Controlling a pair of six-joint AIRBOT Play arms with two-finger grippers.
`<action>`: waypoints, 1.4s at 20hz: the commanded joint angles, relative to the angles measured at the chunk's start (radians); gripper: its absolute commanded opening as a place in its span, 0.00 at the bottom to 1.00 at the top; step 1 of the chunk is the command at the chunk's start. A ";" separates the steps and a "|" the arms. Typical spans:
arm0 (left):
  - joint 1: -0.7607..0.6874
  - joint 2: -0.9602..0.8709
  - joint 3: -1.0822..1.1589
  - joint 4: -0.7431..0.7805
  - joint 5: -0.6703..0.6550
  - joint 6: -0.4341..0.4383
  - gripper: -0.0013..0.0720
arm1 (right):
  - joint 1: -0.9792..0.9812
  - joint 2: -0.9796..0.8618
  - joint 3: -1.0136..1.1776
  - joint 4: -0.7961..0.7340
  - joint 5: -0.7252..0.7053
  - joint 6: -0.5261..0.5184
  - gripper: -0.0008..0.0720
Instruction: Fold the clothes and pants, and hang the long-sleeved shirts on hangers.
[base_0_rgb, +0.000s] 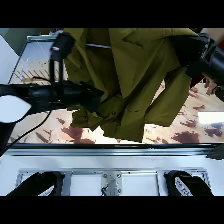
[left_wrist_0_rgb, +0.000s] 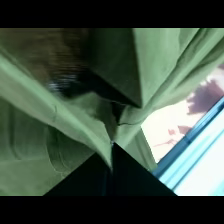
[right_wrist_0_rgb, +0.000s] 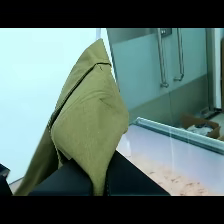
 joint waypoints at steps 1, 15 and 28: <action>-0.056 -0.103 0.058 0.000 -0.005 0.000 0.04 | 0.000 0.017 0.001 0.019 -0.002 -0.024 0.03; 0.182 0.123 0.048 -0.001 0.024 -0.035 0.79 | -0.023 0.097 0.001 0.012 -0.207 -0.192 0.03; 0.327 0.261 -0.163 -0.002 0.127 -0.022 0.04 | -0.686 0.436 0.001 -0.735 -0.315 0.349 0.03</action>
